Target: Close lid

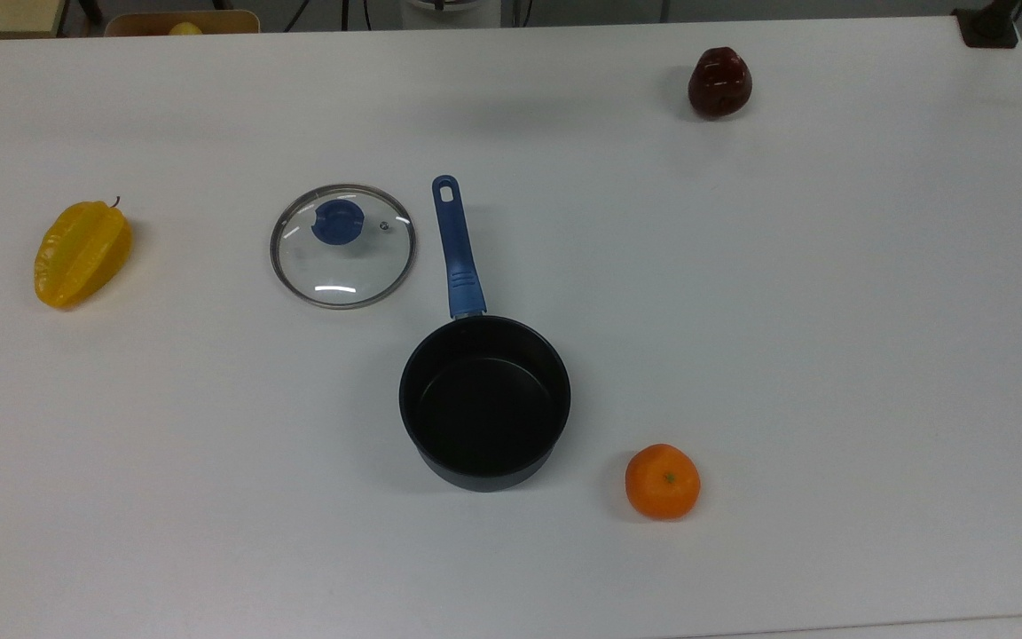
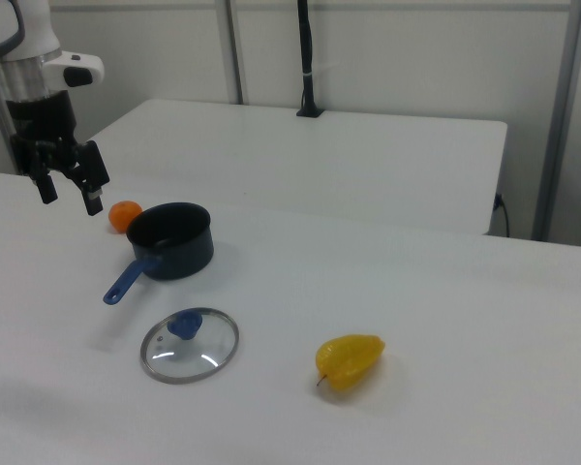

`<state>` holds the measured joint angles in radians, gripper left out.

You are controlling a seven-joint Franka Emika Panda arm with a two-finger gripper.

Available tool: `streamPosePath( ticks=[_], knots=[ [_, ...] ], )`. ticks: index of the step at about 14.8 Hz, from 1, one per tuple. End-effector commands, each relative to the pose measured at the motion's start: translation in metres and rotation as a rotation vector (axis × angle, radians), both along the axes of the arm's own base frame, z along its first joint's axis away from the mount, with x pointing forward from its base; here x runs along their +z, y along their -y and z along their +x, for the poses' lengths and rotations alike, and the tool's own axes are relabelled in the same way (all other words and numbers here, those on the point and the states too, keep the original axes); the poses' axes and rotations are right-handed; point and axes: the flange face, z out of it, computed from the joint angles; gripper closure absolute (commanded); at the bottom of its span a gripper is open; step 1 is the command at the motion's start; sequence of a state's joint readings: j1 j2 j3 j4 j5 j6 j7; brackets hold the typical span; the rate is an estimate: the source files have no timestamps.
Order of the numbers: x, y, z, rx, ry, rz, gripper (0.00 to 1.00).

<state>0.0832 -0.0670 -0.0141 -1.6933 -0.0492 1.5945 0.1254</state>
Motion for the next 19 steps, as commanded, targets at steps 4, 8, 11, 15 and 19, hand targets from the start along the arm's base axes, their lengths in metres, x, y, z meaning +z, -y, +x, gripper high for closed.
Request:
streamPosePath(
  ticks=[4,8,11,15,19],
  knots=[
    [-0.004,0.0,-0.002,0.017,-0.004,0.018,0.0],
    [-0.01,0.013,-0.007,-0.004,-0.013,0.018,0.0],
    [-0.036,0.028,-0.008,-0.025,0.019,0.02,0.0],
    [-0.071,0.054,-0.005,0.041,0.019,0.016,0.0],
    [-0.122,0.069,-0.011,0.028,0.04,0.009,0.0]
  ],
)
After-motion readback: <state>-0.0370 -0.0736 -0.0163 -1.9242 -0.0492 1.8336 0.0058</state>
